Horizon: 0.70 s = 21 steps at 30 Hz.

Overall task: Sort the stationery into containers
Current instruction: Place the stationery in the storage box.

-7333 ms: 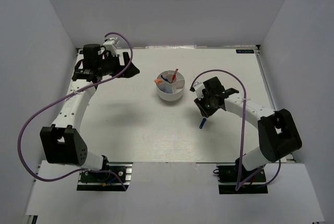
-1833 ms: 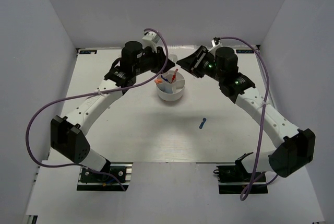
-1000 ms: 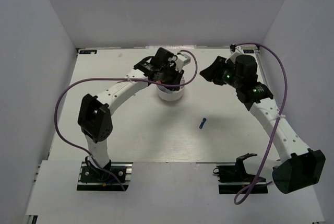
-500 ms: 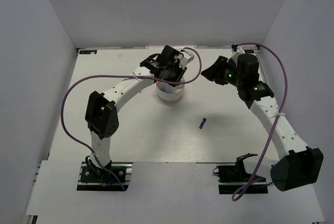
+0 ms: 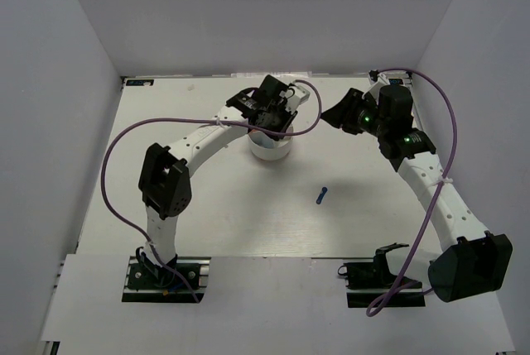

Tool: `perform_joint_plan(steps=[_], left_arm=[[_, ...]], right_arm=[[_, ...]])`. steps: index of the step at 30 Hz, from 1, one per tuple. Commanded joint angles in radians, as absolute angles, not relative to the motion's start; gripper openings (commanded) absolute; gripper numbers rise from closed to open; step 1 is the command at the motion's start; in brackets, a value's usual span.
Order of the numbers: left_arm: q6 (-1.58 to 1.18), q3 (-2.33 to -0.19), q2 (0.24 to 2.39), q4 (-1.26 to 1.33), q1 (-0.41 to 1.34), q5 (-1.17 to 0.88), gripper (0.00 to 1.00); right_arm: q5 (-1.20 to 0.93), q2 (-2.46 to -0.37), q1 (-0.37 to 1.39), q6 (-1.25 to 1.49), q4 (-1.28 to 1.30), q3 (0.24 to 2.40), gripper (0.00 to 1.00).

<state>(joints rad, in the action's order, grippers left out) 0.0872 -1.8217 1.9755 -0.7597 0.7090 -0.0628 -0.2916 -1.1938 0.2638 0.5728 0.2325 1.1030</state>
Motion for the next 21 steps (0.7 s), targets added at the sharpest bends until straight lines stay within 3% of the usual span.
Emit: perform_joint_plan(steps=[1, 9, 21], left_arm=[[0.095, -1.867, 1.977, -0.769, 0.713, -0.043, 0.17], [0.098, -1.879, 1.99, -0.778, 0.713, -0.045, 0.33], [0.1, -1.899, 2.02, -0.793, 0.713, -0.061, 0.37]], right_arm=[[-0.311, -1.195, 0.258, 0.577, 0.204, 1.109, 0.47], [-0.313, -1.19, 0.25, 0.574, 0.206, 1.095, 0.47], [-0.322, -1.19, 0.244, 0.572, 0.21, 1.08, 0.47]])
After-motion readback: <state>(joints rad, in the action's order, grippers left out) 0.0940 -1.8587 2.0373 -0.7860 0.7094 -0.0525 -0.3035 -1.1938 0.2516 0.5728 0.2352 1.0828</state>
